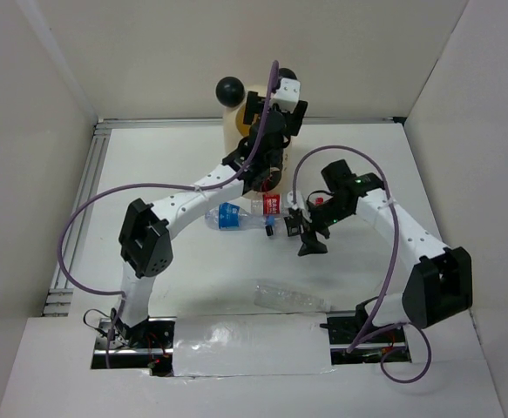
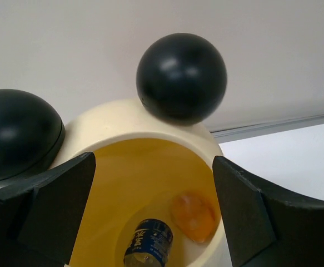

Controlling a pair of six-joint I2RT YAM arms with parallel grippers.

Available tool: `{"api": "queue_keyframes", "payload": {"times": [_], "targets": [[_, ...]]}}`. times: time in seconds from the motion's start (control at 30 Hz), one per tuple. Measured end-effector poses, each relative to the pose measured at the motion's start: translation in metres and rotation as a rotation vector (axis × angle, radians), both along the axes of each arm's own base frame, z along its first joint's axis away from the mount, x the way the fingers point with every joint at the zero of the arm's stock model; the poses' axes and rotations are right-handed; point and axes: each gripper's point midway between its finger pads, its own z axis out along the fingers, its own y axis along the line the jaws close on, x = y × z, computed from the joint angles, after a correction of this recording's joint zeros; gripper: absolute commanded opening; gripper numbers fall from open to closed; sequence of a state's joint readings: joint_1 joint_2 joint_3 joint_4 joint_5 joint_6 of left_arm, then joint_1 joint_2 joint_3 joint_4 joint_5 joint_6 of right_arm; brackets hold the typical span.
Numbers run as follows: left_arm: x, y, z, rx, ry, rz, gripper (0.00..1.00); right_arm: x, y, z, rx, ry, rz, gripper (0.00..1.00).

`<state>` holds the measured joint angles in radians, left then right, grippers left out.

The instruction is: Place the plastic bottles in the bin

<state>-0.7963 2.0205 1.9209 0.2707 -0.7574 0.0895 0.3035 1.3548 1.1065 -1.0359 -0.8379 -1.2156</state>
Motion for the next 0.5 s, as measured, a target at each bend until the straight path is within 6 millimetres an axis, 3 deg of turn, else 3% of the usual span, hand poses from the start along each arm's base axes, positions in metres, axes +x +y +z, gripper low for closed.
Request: {"api": "queue_keyframes", "payload": {"times": [0.13,0.27,0.37,0.5], "targets": [[-0.019,-0.007,0.005,0.013,0.0,-0.011,0.99,-0.039,0.024,-0.02,-0.037,0.059,0.193,0.91],[-0.071,0.014,0.011,0.009,0.048,-0.026,0.99,-0.075,0.041,-0.041,-0.103,0.114,0.336,0.91],[-0.131,0.061,0.008,-0.068,0.113,-0.033,0.99,-0.096,0.052,-0.055,-0.154,0.171,0.415,0.95],[-0.196,0.148,-0.008,-0.222,0.18,0.03,0.99,-0.119,0.057,-0.076,-0.242,0.279,0.457,0.98]]}}
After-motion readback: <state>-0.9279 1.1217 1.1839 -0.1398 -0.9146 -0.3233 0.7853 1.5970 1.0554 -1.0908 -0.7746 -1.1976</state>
